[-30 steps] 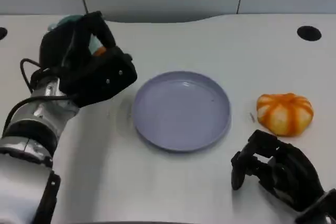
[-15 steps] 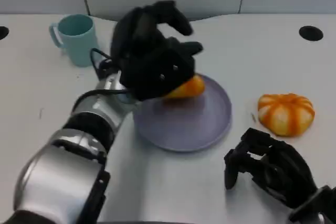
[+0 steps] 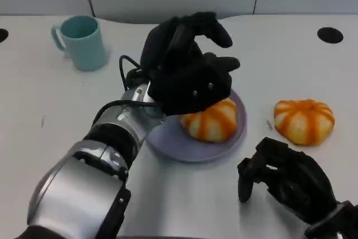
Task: Grasp the bread from the table and place it into the plate.
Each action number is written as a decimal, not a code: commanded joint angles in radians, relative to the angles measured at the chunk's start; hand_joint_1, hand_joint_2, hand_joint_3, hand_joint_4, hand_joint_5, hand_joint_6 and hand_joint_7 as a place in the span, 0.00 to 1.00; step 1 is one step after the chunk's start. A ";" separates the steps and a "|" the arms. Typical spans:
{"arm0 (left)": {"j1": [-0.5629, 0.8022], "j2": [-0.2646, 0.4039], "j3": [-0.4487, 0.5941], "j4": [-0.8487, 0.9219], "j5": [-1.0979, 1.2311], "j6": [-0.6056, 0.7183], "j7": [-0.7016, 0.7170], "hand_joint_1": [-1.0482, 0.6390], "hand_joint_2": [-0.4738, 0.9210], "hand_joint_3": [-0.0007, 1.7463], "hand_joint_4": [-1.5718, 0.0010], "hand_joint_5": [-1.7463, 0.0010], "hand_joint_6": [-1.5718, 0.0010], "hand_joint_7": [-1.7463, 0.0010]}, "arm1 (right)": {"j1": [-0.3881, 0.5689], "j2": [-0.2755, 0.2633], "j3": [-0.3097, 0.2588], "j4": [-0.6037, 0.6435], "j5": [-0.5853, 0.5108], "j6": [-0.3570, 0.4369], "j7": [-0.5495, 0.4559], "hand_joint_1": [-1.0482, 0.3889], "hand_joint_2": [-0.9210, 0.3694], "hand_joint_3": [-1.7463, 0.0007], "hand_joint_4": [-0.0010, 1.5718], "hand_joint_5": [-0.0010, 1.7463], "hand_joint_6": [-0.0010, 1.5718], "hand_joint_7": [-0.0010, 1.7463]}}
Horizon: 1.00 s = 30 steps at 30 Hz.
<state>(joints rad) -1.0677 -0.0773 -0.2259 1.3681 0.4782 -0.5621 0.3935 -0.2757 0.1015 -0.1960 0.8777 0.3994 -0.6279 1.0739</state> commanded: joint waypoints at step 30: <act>0.715 0.046 0.660 -0.313 -0.944 0.309 -1.131 0.00 1.00 0.02 0.64 0.19 0.62 0.29 | -0.049 -0.086 0.032 0.037 -0.054 0.066 -0.082 0.23 0.00 0.84 0.40 1.00 0.34 0.75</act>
<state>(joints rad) -0.4015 -0.0073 0.4463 1.0769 -0.4697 -0.2781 -0.7621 -0.3120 0.0545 -0.1600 0.8936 0.3545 -0.5444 0.9818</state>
